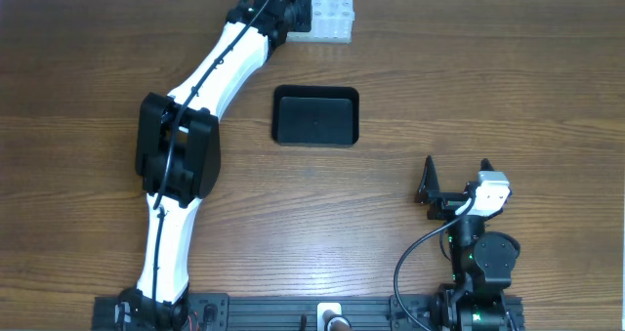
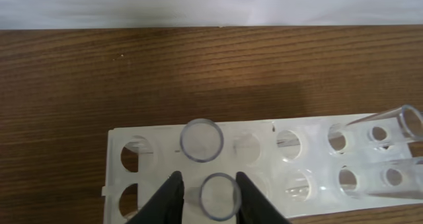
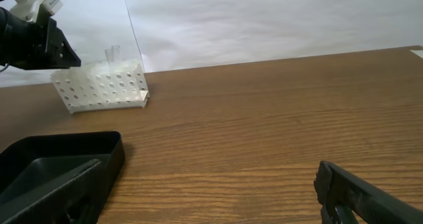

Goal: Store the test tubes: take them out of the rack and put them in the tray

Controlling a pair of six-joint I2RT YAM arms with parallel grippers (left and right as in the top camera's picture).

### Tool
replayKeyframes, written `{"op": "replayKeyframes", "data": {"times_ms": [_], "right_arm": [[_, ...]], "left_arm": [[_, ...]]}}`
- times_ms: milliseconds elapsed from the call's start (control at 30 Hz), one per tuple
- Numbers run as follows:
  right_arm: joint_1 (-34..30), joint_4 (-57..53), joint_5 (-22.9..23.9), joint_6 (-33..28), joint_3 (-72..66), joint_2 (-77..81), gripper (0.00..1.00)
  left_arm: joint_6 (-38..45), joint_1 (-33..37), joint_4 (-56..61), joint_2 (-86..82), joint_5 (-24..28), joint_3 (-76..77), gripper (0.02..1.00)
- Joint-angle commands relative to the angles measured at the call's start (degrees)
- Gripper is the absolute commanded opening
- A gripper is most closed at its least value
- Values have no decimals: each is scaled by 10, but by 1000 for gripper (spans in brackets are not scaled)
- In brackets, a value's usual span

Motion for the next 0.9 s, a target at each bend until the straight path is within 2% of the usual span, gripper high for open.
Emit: {"op": "replayKeyframes", "data": {"times_ms": [33,600,900], "right_arm": [[-3,-2,5,5,-3,-6,991],[-3,-2,5,5,-3,-6,991],[-3,-2,5,5,-3,-6,993]], "left_arm": [[0,4,1,10,-4,15,178],[0,1,0,3,-5,15,95],[0,-7,-20,-43,-45,15,47]]}}
